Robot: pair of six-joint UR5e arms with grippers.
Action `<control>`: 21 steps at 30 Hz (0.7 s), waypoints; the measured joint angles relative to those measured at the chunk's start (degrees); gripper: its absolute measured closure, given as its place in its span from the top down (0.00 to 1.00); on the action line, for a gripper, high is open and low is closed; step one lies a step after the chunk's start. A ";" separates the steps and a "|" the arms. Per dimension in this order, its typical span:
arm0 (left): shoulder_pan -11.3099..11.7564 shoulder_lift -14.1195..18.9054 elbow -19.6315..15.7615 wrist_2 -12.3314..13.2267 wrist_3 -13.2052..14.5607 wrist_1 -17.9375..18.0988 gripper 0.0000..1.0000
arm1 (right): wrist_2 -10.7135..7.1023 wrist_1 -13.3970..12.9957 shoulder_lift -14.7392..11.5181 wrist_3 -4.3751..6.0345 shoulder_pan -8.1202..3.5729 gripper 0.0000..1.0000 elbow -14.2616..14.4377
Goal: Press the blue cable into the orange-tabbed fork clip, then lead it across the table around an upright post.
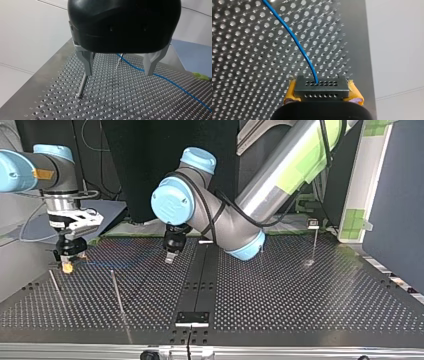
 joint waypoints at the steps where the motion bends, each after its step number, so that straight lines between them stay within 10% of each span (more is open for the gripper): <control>1: 0.00 0.00 0.00 0.00 0.01 0.00 1.00 | -0.04 0.01 -0.22 -0.01 0.01 0.00 -0.25; 21: -1.01 0.07 0.00 7.74 -6.16 0.47 1.00 | -1.50 1.82 -1.59 -0.02 0.33 0.00 -3.34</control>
